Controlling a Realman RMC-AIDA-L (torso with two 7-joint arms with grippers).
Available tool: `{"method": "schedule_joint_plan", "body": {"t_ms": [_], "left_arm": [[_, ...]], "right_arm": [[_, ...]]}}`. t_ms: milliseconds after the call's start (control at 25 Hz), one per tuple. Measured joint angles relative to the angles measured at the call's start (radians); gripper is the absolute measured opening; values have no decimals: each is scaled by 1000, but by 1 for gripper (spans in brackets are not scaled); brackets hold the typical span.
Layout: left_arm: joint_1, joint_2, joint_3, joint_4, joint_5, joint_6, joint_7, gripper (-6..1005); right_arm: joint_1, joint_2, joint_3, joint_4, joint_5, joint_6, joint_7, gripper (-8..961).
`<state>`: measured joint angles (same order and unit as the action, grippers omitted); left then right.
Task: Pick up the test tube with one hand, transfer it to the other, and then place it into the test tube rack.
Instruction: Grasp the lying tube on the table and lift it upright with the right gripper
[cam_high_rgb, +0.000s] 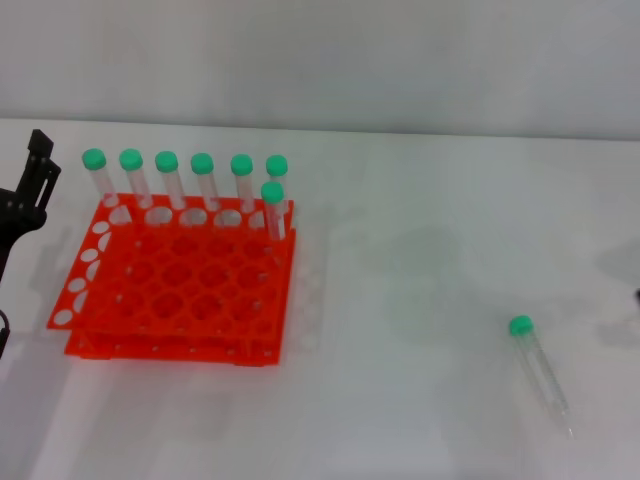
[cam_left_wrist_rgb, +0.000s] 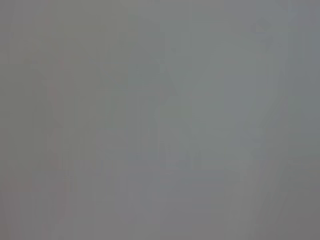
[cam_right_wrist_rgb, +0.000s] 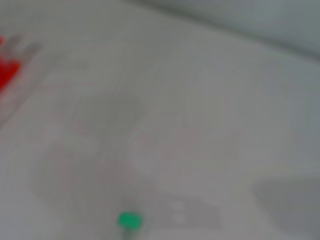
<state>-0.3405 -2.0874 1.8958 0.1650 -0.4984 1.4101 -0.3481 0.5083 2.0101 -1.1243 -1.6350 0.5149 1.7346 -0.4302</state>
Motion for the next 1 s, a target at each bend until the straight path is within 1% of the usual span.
{"method": "schedule_joint_plan", "body": {"t_ms": [40,80,320,640,1000], "left_arm": [[0,1,0,1,-1,-2,0,765],[0,1,0,1,-1,-2,0,765],[-10,3,0,0,-3,-12,5,764],[-22,4,-1,-1,-5,-28,7,764],[-28,6,-2,-2,-19,-44,8,763]], "right_arm": [[16,1,-26,48,-2,5,19,785],[16,1,-26,48,-2,5,19,785],[25,5,-93,151,0,-33,46,784],[22,10,-179,213,40,-94,62,783],[7,10,-232,242,108,-138,66,773]]}}
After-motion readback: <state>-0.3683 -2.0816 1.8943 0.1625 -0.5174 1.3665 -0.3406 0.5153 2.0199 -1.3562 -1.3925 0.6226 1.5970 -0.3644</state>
